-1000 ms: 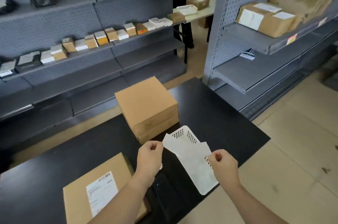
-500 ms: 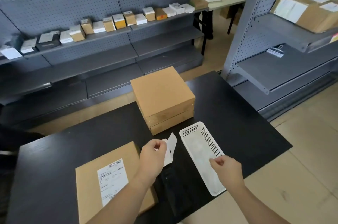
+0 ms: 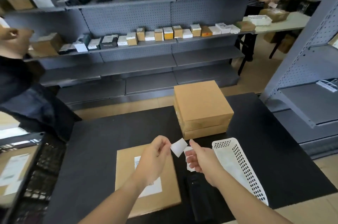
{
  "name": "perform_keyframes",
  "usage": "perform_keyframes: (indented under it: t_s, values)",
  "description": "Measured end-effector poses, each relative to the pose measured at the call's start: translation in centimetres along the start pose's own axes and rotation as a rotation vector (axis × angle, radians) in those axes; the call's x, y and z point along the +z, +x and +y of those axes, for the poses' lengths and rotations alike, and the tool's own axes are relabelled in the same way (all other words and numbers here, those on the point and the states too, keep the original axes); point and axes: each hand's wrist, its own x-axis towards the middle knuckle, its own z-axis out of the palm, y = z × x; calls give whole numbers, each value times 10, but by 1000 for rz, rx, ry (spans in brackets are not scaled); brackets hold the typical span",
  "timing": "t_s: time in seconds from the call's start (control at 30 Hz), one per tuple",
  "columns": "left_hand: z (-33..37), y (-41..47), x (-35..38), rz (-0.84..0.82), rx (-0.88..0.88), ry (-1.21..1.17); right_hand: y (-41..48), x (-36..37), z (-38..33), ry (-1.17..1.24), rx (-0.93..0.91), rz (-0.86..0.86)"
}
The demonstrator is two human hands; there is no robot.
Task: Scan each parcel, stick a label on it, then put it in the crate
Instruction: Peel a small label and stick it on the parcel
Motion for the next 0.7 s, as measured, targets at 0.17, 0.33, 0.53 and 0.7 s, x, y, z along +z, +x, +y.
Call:
perform_keyframes:
  t_s: [0.17,0.33,0.53,0.7]
  values:
    - [-22,-19,-34,-65,43,89,-11,28,-9,139,55,-222]
    - [-39,-36,-49,-107,38,124,-12,47,-3,142,19,-226]
    - [-53,-57,-42,64,-375,-284,-21,58,15,219,-59,-221]
    - [-56,-66,-17,-16,-595,-525,-30,62,36,295,-87,-228]
